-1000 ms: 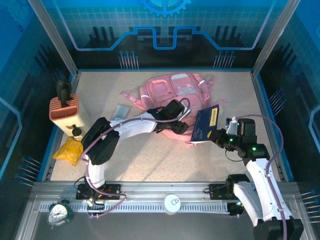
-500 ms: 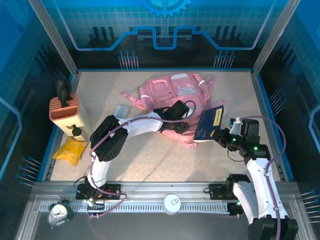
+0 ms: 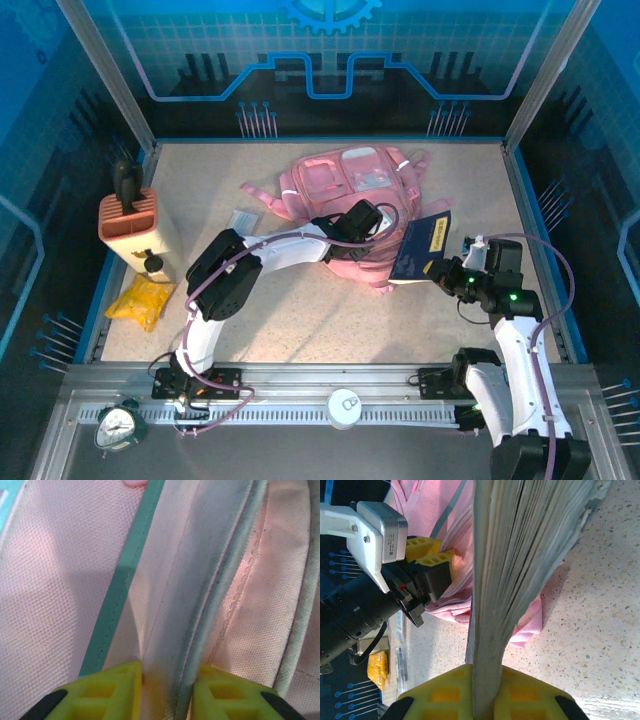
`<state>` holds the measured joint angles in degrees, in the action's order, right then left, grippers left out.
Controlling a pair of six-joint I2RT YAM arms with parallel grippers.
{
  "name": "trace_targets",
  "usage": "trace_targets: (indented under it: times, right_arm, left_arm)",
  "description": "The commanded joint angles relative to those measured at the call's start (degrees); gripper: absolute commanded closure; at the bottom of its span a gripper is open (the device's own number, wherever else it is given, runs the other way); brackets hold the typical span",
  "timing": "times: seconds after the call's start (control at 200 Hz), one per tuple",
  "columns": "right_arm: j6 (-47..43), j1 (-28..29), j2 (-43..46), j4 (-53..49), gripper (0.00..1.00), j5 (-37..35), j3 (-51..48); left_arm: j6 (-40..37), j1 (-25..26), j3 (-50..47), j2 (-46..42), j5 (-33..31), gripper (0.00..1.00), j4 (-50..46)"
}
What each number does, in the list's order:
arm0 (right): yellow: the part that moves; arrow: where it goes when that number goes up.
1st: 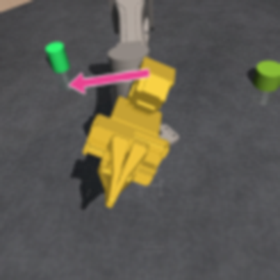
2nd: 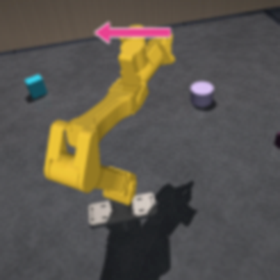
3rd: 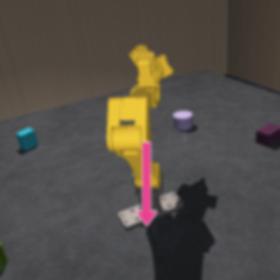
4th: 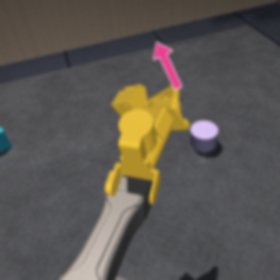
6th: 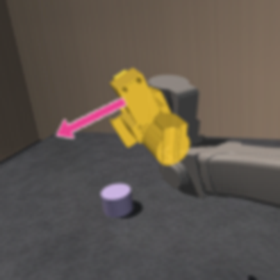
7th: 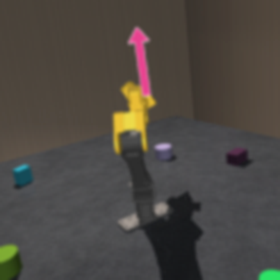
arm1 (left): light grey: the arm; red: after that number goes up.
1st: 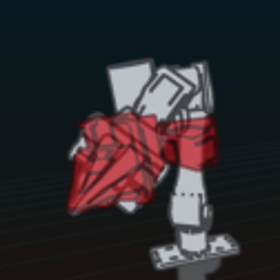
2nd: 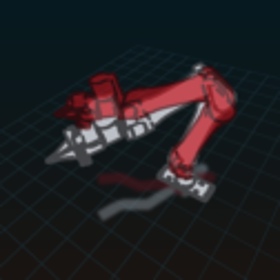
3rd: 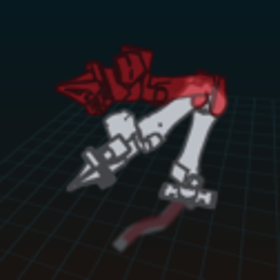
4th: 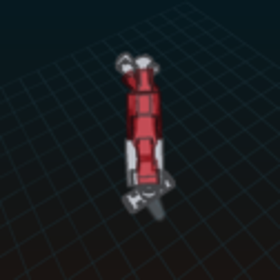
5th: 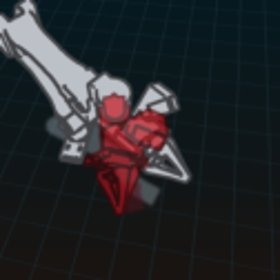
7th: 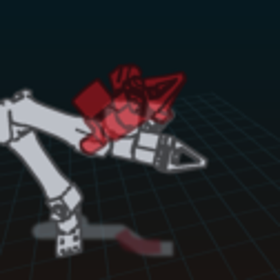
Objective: Pack the student bag
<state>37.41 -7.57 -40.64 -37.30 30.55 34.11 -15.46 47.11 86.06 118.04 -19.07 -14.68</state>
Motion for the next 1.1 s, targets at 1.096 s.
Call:
trace_targets:
  times: [1.096]
  right_arm:
    - [11.8, 21.6, -27.0, 40.5, 1.0, 5.2, 6.0]
  left_arm:
    - [5.0, -5.8, 12.3, -19.0, -5.5, 1.0, -3.6]
